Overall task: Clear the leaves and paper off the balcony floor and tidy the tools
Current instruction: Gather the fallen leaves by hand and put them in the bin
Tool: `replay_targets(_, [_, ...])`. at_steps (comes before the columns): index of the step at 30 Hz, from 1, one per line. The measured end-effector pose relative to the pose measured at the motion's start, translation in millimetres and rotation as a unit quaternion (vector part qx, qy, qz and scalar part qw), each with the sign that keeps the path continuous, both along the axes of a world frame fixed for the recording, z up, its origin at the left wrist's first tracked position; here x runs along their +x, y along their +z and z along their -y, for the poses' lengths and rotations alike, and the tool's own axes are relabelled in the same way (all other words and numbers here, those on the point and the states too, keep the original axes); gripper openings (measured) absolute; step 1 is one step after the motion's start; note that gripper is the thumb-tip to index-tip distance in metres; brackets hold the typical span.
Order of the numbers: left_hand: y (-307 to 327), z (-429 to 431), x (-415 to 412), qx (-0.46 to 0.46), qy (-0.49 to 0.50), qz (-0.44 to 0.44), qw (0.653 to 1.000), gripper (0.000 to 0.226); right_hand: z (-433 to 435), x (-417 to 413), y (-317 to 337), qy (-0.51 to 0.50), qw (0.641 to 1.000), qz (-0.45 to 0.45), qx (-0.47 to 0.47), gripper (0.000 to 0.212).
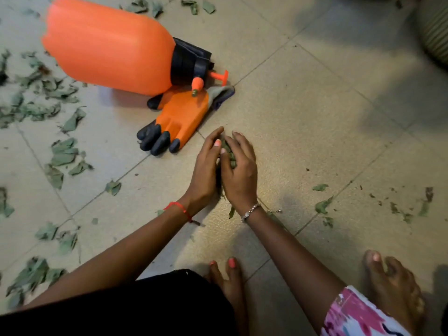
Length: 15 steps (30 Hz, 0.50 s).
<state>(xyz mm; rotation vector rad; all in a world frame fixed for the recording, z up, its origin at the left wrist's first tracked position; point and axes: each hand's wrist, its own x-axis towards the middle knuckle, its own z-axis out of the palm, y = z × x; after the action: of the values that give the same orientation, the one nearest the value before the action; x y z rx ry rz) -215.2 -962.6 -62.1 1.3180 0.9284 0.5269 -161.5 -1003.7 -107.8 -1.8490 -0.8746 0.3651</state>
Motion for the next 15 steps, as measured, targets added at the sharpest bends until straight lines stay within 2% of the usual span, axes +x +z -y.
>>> replay_targets(2, [-1,-1,-1,-0.009,0.001,-0.005,1.0,0.04,-1,-1,-1,0.002,0.999,0.043,-0.021,0.033])
replay_targets(5, [-4,-3,-5,-0.047,0.012,0.021,0.999,0.039,0,-1,4,0.028,0.999,0.023,-0.033,0.032])
replay_targets(7, [-4,-4,-11,-0.072,0.027,0.054,0.996,0.039,7,8,13,0.09,0.994,-0.055,-0.013,0.045])
replay_targets(9, [-4,-6,-19,-0.084,0.042,0.073,0.993,0.04,19,22,19,0.215,0.972,-0.097,-0.027,0.068])
replay_targets(10, [-3,-8,-24,-0.081,0.041,0.065,0.994,0.04,25,30,20,0.281,0.956,-0.056,-0.065,0.085])
replay_targets(12, [-3,-10,-32,-0.074,0.035,0.038,0.996,0.042,35,41,18,0.367,0.912,0.107,-0.148,0.113])
replay_targets(13, [-4,-11,-36,-0.07,0.036,0.029,0.996,0.043,36,44,16,0.38,0.893,0.176,-0.167,0.122])
replay_targets(15, [-4,-13,-42,-0.059,0.04,0.018,0.997,0.043,32,43,14,0.377,0.877,0.24,-0.175,0.128])
